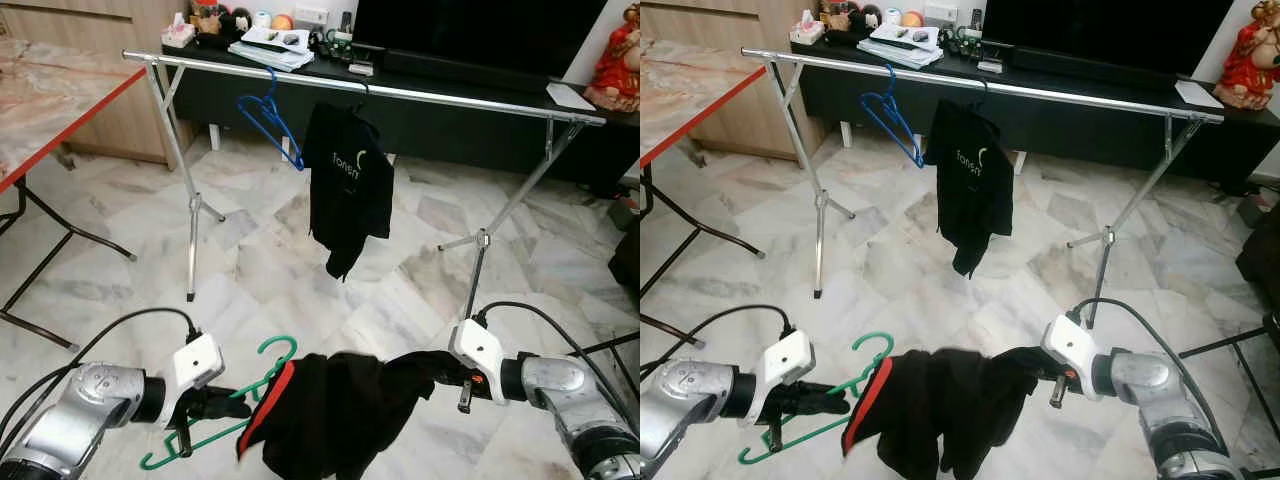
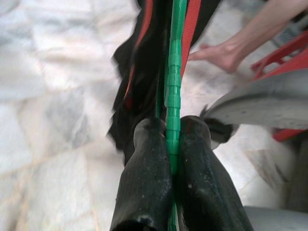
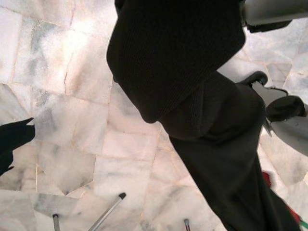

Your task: Hang hanger

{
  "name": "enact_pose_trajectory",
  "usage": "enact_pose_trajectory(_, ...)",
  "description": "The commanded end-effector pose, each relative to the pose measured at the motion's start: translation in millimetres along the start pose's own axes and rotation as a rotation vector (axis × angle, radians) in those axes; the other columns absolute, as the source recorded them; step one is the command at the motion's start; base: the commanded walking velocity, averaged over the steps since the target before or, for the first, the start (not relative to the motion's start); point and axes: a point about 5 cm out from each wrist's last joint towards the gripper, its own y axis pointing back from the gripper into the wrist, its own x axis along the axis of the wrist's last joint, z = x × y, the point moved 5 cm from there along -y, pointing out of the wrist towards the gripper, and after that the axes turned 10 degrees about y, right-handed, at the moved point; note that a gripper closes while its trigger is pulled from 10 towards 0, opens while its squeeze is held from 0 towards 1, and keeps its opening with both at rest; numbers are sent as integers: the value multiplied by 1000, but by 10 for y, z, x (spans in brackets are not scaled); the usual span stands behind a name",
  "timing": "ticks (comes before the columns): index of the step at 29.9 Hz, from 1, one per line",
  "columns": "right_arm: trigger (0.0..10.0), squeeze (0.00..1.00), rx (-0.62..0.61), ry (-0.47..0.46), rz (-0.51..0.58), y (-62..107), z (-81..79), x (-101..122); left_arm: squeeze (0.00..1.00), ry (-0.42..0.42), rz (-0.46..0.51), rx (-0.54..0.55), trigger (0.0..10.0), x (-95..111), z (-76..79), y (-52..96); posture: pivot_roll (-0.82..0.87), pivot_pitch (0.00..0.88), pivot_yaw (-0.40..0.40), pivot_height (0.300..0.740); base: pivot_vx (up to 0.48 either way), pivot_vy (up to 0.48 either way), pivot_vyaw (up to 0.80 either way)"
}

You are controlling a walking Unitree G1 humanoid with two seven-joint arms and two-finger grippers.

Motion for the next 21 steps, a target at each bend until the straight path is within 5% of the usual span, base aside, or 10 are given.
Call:
enact_pose_trajectory(1, 0, 0, -7, 26, -27, 74, 32, -33, 0, 5, -2, 26, 0, -68, -30, -12, -17, 127, -103, 740, 0, 0, 0)
enact_pose_trajectory(9, 0, 0, -35, 38, -54, 144, 87, -68, 0, 89, -12, 103, 0, -365, -118, 26, -21, 131, -103, 740, 0, 0, 0)
enact_pose_trajectory(21, 0, 0, -177, 44, -29, 249, 307, 12, 0, 117, -207, 257, 0, -987, -218, 64, -27, 135, -95, 740, 0, 0, 0)
